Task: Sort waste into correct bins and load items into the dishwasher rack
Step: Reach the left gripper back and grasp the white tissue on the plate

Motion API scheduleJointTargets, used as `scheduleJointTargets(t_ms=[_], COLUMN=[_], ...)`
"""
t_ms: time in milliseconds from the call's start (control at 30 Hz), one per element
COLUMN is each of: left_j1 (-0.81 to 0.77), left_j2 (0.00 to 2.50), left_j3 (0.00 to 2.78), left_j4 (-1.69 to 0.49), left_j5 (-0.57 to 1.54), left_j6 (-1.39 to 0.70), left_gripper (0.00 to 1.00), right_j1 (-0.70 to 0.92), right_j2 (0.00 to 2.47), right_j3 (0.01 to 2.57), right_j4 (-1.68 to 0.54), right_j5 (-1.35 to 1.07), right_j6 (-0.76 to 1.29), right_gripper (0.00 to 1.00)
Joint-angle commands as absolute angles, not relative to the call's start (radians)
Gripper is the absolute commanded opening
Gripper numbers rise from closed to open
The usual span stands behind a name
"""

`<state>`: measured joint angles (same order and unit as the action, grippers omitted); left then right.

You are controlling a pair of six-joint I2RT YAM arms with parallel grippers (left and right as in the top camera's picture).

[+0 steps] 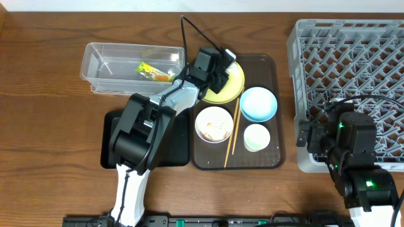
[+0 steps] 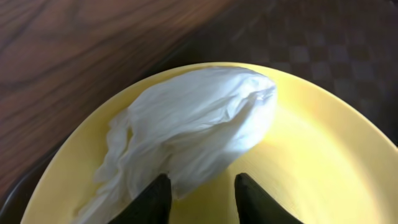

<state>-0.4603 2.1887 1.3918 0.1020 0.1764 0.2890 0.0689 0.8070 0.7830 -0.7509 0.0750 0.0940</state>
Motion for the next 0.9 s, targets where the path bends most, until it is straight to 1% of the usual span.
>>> scheduleJointTargets(t_ms=[0,33,67,100,133,167,567,700,867], left_j1=[-0.463,-0.463,-0.463,-0.463,-0.463,-0.463,-0.463,-0.463,-0.463], left_j2=[2.204,2.204,2.204,2.204,2.204,2.204,2.243,2.242,2.214], left_j3=[1.403,1.403,1.403,1.403,1.403,1.403,1.403,1.403,1.403], left_j4=[0.099,0.099,0.099,0.099,0.100,0.103,0.163,0.167,0.153], left_j5=[0.172,0.172,0.172,0.172,0.172,0.172,0.171,0.171,0.171], left_j6=[0.291,0.291,0.291,0.291,0.291,0.291,0.291,0.291,0.253], left_gripper=[0.36,0.36,0.39,0.50,0.55,0.56,0.55,0.38,0.10], right_j1=[0.076,0.076,0.076,0.076,0.076,0.076,0.076,0.076,0.076], right_j2=[0.805,0.805,0.805,0.805,0.805,0.805,0.805,0.805,0.805], right_j3=[0.802,0.802,0.802,0.802,0.802,0.802,0.802,0.802,0.802], right_j4=[-0.754,-0.754,-0.755,-0.756,-0.756,-0.756,-0.756,-0.756,-0.756], right_j5=[0.070,0.070,0.070,0.070,0.070,0.070,0.070,0.070,0.070], right_j6=[0.081,0.081,0.081,0.081,0.081,0.081,0.081,0.081,0.081], right_gripper=[0.99,0.99,0.99,0.99,0.99,0.99,0.99,0.99,0.99])
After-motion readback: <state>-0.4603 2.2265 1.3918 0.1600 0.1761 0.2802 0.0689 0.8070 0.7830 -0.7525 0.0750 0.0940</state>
